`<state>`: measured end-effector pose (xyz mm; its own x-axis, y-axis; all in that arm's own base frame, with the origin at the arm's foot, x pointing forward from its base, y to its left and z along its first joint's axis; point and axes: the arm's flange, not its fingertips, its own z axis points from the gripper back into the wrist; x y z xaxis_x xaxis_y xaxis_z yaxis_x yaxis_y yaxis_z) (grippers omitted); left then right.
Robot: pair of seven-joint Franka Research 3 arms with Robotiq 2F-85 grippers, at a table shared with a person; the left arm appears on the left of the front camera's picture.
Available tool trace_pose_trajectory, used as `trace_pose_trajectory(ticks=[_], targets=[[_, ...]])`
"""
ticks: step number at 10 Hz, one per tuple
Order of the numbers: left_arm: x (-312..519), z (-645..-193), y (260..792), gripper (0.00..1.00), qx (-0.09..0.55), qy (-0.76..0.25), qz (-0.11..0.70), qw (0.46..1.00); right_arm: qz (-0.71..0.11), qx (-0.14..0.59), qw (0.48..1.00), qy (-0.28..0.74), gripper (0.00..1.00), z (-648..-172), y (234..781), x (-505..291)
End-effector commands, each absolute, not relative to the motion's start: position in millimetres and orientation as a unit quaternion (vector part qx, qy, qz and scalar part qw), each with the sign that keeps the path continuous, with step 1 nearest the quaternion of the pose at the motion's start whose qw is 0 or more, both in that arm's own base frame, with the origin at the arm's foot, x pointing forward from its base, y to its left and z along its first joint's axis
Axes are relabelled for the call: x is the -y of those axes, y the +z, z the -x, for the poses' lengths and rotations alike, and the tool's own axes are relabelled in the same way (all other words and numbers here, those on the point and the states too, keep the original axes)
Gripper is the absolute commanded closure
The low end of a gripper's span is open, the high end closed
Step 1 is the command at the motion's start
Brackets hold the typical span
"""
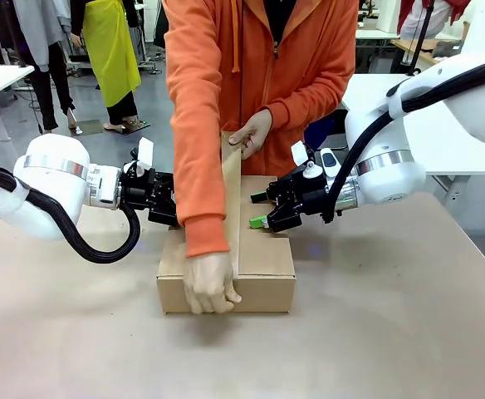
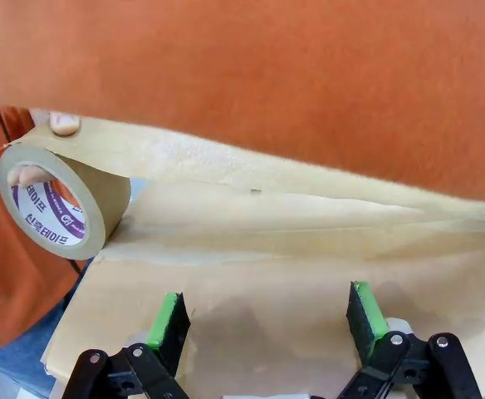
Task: Pack the gift set into the box.
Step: Press and hold the closed box until the human finishes sealing it.
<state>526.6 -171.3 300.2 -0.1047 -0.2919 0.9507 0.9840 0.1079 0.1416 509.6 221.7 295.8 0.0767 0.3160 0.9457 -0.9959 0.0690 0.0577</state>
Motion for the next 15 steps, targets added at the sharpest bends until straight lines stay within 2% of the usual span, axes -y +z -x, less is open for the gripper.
trace_pose_trajectory(ticks=[1,15], targets=[[170.3,-524.9,296.0,0.00,0.486,-0.563,0.357,0.565,-0.416,0.408,0.606,0.542,0.00,-509.3,293.2,-221.3],[170.3,-524.9,296.0,0.00,0.486,-0.563,0.357,0.565,-0.416,0.408,0.606,0.542,0.00,-509.3,293.2,-221.3]])
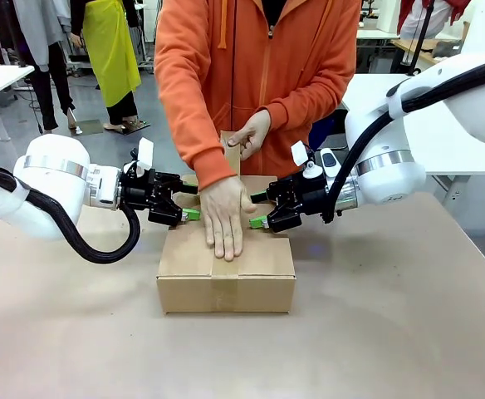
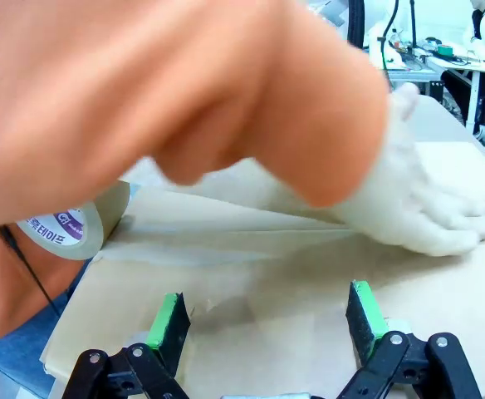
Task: Pack the gift set into the box.
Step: Press and hold the closed box until the human finishes sealing it.
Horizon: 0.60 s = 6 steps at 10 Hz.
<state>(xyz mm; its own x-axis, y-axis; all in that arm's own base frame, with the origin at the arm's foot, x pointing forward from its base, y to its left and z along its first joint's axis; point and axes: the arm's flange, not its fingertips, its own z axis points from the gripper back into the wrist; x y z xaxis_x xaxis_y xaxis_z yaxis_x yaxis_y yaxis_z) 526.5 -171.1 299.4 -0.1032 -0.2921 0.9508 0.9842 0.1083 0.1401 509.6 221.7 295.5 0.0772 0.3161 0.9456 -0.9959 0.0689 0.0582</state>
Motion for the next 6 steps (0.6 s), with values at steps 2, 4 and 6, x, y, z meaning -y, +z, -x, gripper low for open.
trace_pose_trajectory(ticks=[2,4,6], targets=[[170.3,-524.9,296.0,0.00,0.486,-0.563,0.357,0.565,-0.416,0.408,0.606,0.542,0.00,-509.3,293.2,-221.3],[170.3,-524.9,296.0,0.00,0.486,-0.563,0.357,0.565,-0.416,0.408,0.606,0.542,0.00,-509.3,293.2,-221.3],[170.3,-524.9,296.0,0.00,0.486,-0.563,0.357,0.565,-0.416,0.408,0.606,0.542,0.00,-509.3,293.2,-221.3]])
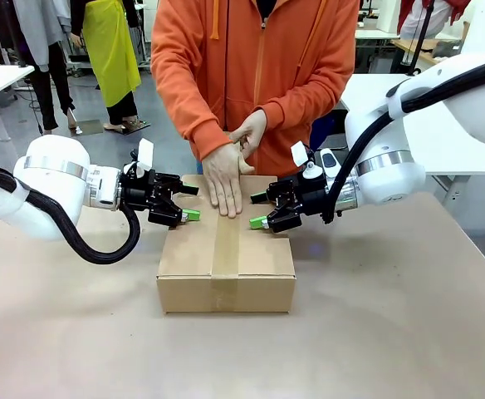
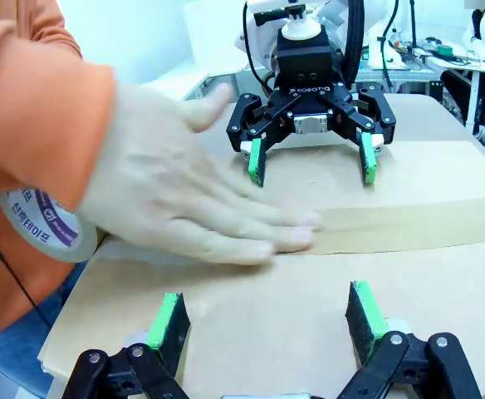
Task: Pack the gift set into the box.
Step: Press and hold the closed box until the human finishes sealing it.
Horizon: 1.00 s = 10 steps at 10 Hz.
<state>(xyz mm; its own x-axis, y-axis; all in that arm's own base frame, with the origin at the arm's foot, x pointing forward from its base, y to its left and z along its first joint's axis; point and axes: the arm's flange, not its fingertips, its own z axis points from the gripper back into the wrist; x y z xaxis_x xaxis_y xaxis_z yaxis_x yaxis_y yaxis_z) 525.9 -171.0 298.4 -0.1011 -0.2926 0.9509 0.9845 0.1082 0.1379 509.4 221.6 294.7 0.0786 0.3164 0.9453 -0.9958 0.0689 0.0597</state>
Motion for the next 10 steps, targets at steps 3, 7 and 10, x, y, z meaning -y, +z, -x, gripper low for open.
trace_pose_trajectory(ticks=[3,7,10], targets=[[170.3,-524.9,296.0,0.00,0.486,-0.563,0.357,0.565,-0.416,0.408,0.606,0.542,0.00,-509.3,293.2,-221.3],[170.3,-524.9,296.0,0.00,0.486,-0.563,0.357,0.565,-0.416,0.408,0.606,0.542,0.00,-509.3,293.2,-221.3],[170.3,-524.9,296.0,0.00,0.486,-0.563,0.357,0.565,-0.416,0.408,0.606,0.542,0.00,-509.3,293.2,-221.3]])
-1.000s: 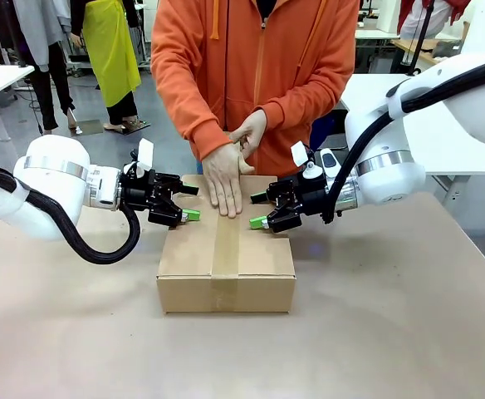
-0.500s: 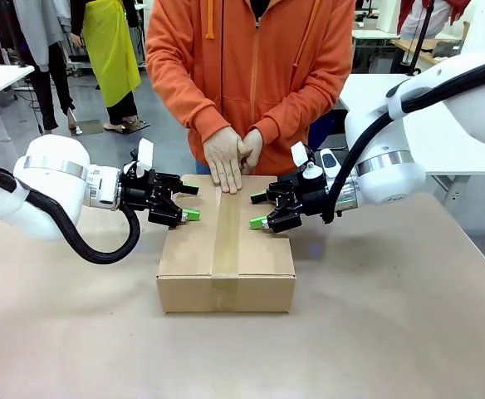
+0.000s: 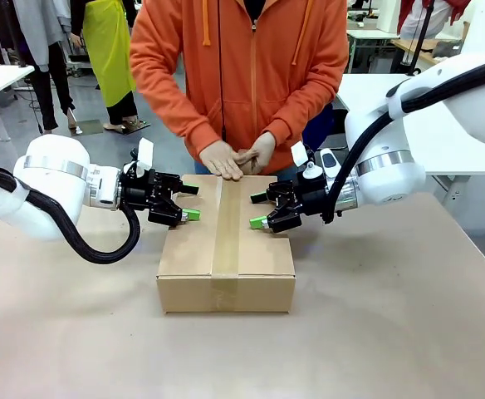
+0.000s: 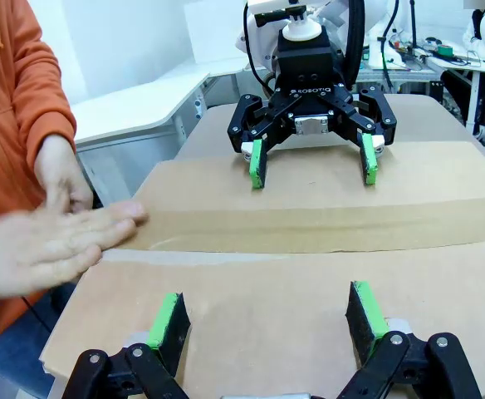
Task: Pack the gift set into the box.
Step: Press and hold the closed box until the human finishes sealing it.
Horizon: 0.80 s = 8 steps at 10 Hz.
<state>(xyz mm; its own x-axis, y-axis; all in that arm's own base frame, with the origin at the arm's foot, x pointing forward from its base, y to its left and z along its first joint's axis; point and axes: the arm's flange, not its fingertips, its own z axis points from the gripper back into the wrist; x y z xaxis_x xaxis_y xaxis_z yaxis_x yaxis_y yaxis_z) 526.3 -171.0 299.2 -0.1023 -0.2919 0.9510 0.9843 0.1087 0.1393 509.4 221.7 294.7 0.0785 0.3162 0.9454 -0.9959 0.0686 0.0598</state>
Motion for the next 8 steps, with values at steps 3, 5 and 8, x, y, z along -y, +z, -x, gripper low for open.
trace_pose_trajectory(ticks=[3,5,8], targets=[[170.3,-524.9,296.0,0.00,0.486,-0.563,0.357,0.565,-0.416,0.408,0.606,0.542,0.00,-509.3,293.2,-221.3],[170.3,-524.9,296.0,0.00,0.486,-0.563,0.357,0.565,-0.416,0.408,0.606,0.542,0.00,-509.3,293.2,-221.3],[170.3,-524.9,296.0,0.00,0.486,-0.563,0.357,0.565,-0.416,0.408,0.606,0.542,0.00,-509.3,293.2,-221.3]])
